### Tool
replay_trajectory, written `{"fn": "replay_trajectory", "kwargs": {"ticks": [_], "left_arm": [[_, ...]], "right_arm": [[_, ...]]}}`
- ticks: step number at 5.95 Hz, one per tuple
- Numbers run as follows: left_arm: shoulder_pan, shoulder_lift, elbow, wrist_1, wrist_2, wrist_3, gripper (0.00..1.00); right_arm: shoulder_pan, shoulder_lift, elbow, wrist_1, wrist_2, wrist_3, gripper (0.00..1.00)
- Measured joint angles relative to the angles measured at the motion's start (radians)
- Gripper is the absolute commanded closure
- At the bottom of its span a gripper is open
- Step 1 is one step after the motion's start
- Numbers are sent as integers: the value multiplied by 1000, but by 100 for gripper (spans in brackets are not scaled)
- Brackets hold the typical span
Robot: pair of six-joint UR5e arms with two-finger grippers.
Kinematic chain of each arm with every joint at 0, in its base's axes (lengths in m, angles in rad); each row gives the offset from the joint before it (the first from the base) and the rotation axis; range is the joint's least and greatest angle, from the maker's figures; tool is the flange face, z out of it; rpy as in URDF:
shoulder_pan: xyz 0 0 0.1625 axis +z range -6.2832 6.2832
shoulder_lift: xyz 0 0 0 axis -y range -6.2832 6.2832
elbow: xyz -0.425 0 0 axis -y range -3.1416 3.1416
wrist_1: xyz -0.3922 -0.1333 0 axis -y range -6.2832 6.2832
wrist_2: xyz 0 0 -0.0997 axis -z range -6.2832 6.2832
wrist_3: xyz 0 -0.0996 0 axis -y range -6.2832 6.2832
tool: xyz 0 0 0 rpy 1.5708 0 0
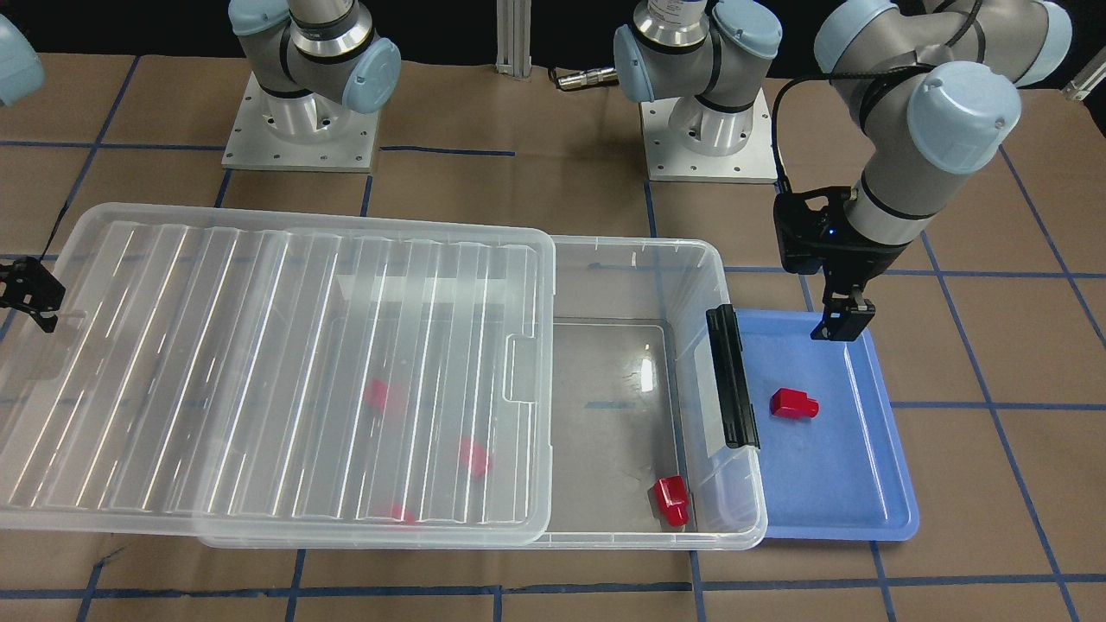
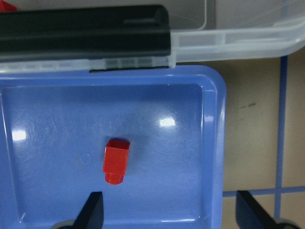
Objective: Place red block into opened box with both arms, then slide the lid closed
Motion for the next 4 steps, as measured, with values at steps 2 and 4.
{"fn": "replay_trajectory", "kwargs": {"ticks": [2, 4], "left_arm": [[10, -127, -65, 205, 0, 28, 3], [12, -247, -62, 329, 3, 32, 3]], "right_arm": [[-30, -7, -5, -3, -7, -2, 0], [-20, -54, -15, 30, -4, 76, 0]]}}
